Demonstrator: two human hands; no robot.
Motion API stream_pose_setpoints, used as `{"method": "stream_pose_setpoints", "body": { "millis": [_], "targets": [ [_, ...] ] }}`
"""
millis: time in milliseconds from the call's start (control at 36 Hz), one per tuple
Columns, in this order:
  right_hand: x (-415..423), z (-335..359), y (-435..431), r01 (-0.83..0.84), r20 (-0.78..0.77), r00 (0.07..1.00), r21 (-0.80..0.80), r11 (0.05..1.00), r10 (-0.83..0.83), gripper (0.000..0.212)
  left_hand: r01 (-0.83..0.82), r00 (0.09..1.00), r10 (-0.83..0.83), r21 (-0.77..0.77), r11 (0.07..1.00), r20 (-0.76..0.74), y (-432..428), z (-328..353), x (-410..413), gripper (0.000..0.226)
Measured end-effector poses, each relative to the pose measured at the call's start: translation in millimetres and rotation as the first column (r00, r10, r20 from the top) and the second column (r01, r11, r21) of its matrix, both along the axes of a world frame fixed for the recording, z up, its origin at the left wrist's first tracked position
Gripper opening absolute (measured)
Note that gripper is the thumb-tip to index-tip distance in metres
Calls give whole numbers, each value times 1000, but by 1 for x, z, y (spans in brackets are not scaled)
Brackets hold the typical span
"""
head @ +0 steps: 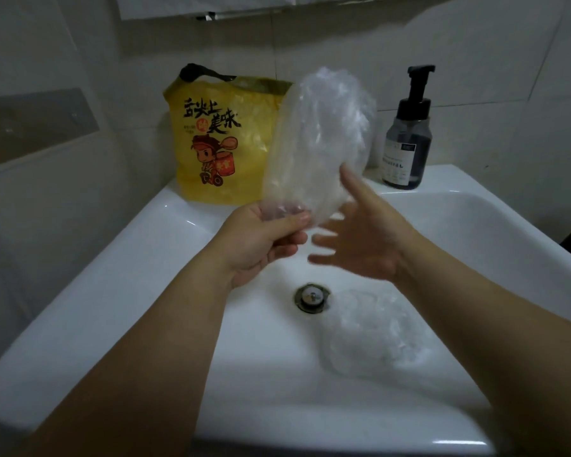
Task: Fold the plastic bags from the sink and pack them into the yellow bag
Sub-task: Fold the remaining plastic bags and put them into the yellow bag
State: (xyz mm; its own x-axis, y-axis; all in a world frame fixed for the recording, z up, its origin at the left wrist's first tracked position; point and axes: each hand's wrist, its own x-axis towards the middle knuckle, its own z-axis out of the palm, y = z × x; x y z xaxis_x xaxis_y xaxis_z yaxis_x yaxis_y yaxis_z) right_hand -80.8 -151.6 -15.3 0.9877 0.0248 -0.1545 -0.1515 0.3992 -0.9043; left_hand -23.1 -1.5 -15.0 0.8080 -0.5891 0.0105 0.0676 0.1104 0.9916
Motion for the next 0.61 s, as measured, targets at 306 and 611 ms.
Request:
{"method": "stream_pose_setpoints", "body": {
  "millis": [306, 611],
  "targets": [
    [9, -3, -3, -90, 77, 993, -12, 996, 91, 20, 150, 987, -160, 308, 940, 8, 0, -11, -4, 11],
    [0, 12, -29, 81, 90, 992, 124, 989, -93, 40, 159, 974, -222, 579, 800, 38, 6, -24, 2, 7]
  ]
}}
